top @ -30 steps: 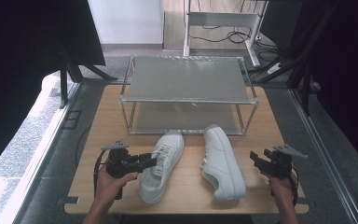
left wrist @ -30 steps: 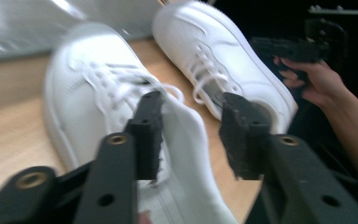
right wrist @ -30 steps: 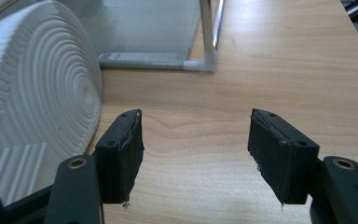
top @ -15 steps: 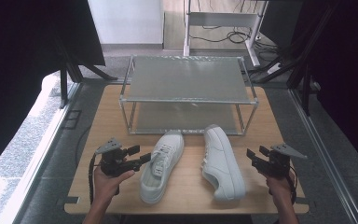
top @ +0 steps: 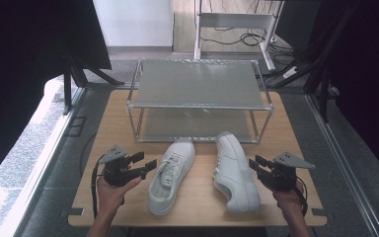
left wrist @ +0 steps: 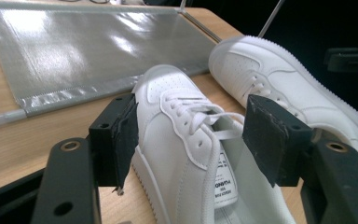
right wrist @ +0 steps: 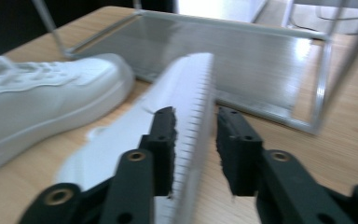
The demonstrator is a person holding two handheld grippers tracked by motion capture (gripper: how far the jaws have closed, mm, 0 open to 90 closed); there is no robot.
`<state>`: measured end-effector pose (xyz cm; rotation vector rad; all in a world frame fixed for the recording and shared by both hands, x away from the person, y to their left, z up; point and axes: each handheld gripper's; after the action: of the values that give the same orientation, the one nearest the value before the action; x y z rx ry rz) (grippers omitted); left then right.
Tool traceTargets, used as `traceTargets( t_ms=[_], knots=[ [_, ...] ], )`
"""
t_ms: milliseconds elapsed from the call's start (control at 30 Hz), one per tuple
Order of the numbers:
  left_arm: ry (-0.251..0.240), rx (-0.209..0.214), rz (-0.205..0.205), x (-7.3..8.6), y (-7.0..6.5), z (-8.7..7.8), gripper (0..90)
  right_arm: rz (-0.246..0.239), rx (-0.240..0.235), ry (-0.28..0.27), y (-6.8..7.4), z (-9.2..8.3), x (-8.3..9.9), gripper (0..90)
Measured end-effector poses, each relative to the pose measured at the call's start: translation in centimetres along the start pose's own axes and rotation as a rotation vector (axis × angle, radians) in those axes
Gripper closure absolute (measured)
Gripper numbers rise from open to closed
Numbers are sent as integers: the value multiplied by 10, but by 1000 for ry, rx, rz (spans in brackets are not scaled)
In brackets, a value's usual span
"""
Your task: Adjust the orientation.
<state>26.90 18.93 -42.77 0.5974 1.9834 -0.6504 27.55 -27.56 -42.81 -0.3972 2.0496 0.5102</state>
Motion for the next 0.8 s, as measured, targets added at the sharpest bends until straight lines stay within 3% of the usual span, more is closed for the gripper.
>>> traceTargets(
  t_ms=[233, 567, 800],
  knots=[
    [14, 15, -21, 2, 2, 2, 356, -96, -84, 53, 24, 6, 1, 895],
    [31, 31, -31, 3, 3, 5, 355, -245, -158, 163, 67, 24, 14, 900],
    [-2, 50, -55, 2, 3, 2, 367, -284, -161, 213, 76, 32, 21, 900]
  ],
)
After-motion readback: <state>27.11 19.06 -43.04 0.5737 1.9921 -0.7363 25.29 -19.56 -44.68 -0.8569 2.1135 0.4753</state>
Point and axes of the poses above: each handheld gripper's, and its own axes: z roughly forward along the jaws, x roughly out of its underside, y roughly to its left, and after that the axes turned 7 degrees about z, right-handed
